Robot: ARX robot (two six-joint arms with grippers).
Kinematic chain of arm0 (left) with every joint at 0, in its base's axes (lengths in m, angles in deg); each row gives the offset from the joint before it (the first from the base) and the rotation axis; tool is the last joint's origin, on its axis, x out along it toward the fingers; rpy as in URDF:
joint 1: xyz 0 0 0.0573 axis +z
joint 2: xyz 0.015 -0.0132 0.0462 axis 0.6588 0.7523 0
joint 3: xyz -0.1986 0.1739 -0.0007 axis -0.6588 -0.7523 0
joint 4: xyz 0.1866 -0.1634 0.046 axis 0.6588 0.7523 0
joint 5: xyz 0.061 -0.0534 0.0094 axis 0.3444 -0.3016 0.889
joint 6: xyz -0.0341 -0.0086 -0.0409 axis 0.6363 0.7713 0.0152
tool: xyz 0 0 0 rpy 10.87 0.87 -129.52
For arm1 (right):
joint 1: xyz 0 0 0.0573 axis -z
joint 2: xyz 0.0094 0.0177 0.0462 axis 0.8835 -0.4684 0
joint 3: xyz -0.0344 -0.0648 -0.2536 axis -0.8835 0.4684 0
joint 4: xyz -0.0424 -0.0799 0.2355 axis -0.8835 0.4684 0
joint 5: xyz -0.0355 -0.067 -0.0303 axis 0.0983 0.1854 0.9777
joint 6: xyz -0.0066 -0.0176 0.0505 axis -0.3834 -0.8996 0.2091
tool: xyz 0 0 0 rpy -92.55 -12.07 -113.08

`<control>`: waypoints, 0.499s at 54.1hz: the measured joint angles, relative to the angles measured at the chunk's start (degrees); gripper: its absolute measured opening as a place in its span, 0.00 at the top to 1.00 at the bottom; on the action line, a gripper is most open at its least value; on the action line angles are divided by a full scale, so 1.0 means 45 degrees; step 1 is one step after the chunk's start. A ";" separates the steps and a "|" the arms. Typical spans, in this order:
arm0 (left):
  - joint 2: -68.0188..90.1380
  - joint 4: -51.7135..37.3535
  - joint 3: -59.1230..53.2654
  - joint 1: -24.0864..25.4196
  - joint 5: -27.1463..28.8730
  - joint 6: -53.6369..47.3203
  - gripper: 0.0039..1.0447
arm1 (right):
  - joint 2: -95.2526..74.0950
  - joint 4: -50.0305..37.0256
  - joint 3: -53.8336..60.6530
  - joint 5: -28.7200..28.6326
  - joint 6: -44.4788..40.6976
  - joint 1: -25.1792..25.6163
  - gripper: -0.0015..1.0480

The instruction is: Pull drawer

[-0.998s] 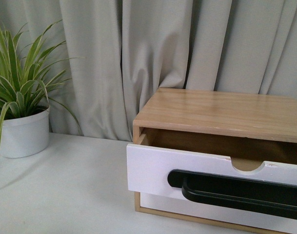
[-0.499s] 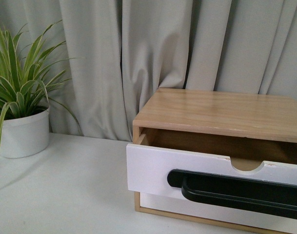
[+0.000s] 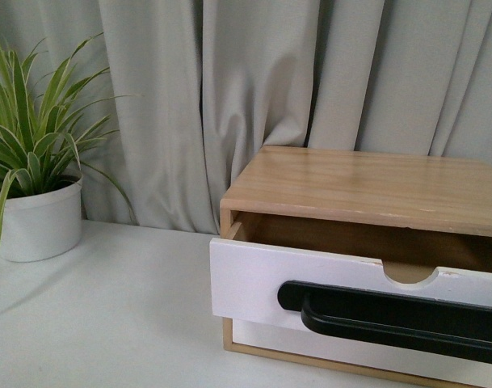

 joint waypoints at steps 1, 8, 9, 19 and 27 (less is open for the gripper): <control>-0.0058 0.0053 0.0000 0.0000 -0.0005 0.0000 0.96 | 0.0000 0.0000 0.0000 0.0000 0.0000 0.0000 0.99; -0.2089 0.2365 0.0005 0.0000 -0.0005 -0.0005 0.96 | 0.0000 0.0000 0.0000 0.0005 0.0000 0.0000 0.99; -0.2288 0.2404 0.0005 0.0000 -0.0005 -0.0005 0.96 | 0.0000 0.0000 0.0000 0.0000 0.0000 0.0000 0.99; -0.2390 0.2467 0.0005 0.0000 -0.0005 -0.0005 0.93 | 0.0000 0.0000 0.0000 -0.0005 -0.0005 0.0000 0.94; -0.2395 0.2467 0.0005 0.0000 -0.0005 -0.0005 0.55 | 0.0000 0.0000 0.0000 -0.0005 0.0000 0.0000 0.57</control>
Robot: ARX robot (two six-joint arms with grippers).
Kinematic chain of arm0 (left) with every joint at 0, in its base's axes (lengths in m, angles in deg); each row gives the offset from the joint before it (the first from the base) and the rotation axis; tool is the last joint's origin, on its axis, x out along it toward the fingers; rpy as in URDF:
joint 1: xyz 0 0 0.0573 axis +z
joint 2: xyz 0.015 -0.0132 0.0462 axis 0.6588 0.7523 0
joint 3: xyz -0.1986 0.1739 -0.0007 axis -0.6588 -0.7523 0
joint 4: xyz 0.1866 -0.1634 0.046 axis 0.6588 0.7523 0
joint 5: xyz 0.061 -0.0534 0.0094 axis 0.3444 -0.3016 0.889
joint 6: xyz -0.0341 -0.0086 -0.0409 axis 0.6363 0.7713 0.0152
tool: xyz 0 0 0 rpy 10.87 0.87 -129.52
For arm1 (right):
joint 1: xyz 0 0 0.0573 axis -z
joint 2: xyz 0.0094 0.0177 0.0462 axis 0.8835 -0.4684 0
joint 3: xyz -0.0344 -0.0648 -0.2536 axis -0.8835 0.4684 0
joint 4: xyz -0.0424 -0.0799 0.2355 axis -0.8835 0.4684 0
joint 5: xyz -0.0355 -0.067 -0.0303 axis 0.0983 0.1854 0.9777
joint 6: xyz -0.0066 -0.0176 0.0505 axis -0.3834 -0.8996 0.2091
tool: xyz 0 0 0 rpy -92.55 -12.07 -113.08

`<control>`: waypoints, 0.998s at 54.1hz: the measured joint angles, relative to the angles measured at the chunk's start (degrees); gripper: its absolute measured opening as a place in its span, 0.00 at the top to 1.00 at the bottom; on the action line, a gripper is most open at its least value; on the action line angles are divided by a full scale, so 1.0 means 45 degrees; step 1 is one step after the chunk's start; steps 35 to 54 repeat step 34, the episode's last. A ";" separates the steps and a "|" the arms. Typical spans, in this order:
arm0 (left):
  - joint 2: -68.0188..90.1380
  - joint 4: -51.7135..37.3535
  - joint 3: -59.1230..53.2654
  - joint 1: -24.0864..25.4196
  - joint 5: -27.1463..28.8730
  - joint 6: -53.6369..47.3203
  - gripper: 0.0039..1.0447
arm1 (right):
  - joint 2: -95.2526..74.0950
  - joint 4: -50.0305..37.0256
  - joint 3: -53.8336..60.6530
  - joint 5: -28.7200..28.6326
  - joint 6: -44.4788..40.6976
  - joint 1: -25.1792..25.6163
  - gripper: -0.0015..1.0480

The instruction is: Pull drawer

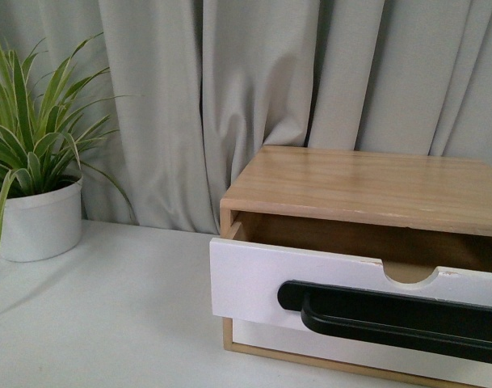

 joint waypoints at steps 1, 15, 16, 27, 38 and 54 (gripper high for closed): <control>0.0000 0.0000 0.0000 0.0000 0.0000 0.0000 0.52 | 0.0000 0.0000 0.0000 0.0005 0.0000 0.0000 0.54; -0.0005 0.0000 0.0000 0.0000 0.0000 -0.0010 0.04 | 0.0000 0.0000 0.0000 0.0000 0.0015 0.0000 0.07; 0.0000 0.0000 0.0000 0.0000 0.0000 -0.0010 0.04 | 0.0000 0.0000 0.0000 0.0000 0.0019 0.0000 0.07; 0.0000 0.0000 0.0000 0.0000 0.0000 -0.0005 0.06 | 0.0000 0.0000 0.0000 0.0000 0.0019 0.0000 0.09; 0.0000 0.0000 0.0000 0.0000 0.0000 -0.0005 0.06 | 0.0000 0.0000 0.0000 0.0000 0.0024 0.0000 0.09; 0.0000 0.0000 0.0000 0.0000 0.0000 -0.0005 0.06 | 0.0000 0.0000 0.0000 0.0000 0.0024 0.0000 0.09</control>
